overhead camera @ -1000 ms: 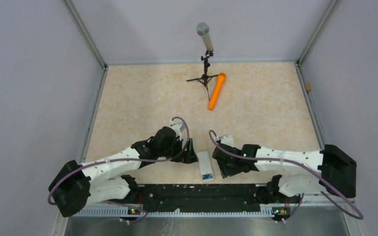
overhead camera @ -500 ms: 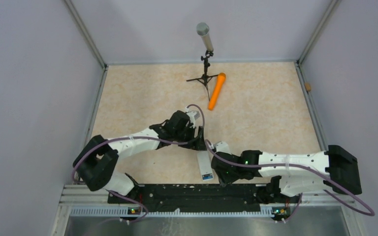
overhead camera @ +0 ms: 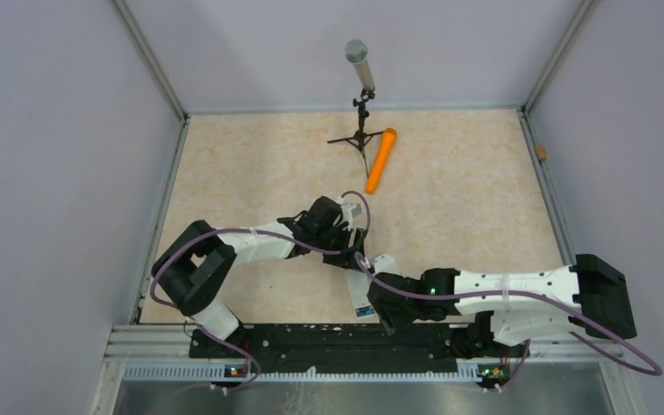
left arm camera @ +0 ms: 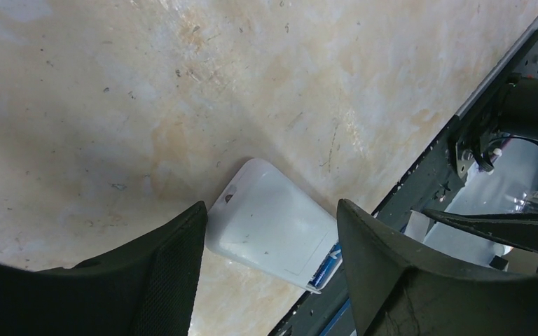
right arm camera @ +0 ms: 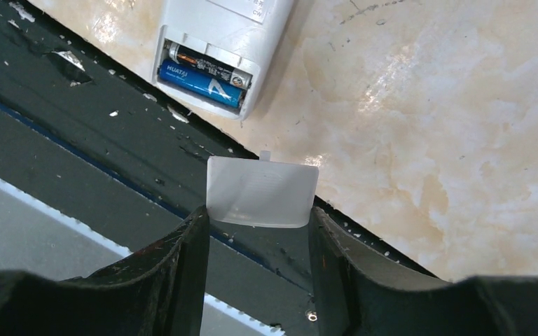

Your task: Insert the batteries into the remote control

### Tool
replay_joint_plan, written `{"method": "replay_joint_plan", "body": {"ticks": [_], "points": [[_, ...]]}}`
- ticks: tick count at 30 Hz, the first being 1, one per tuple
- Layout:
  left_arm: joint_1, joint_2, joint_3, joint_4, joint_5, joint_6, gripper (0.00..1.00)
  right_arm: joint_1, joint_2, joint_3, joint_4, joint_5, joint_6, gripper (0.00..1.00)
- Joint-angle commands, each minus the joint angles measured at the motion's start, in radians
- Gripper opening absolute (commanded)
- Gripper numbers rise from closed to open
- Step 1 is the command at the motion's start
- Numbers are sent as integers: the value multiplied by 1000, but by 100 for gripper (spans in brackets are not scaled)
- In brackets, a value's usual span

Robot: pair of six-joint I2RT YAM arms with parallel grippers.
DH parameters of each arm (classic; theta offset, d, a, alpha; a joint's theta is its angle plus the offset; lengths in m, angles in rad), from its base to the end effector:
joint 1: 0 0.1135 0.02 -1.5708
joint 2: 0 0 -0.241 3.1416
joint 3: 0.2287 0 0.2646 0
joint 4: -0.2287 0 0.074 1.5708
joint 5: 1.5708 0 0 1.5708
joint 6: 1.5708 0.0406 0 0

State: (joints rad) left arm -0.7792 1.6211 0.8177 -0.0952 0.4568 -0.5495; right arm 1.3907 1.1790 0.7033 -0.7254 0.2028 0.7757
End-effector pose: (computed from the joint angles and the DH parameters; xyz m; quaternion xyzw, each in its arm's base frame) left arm 0.2172 -0.2397 0.1240 0.1796 0.9049 -0.3664 0.1211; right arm 0.0485 0.2205 0.1655 -0.2783 0.9377 0.1149 0.1736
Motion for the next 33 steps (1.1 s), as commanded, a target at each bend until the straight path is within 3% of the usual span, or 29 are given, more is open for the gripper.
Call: {"method": "replay_joint_plan", "body": {"ticks": [1,23,33], "points": [[4,-28,-44,51,50,7,68,20,-3,49,31,-8,-17,18],[5,-182,-241,76,23,-43,64,20,94,148,-34,-78,-196,18],[25,-303,-302,0,-100,-57,71,-4,205,224,-89,-120,-324,17]]}}
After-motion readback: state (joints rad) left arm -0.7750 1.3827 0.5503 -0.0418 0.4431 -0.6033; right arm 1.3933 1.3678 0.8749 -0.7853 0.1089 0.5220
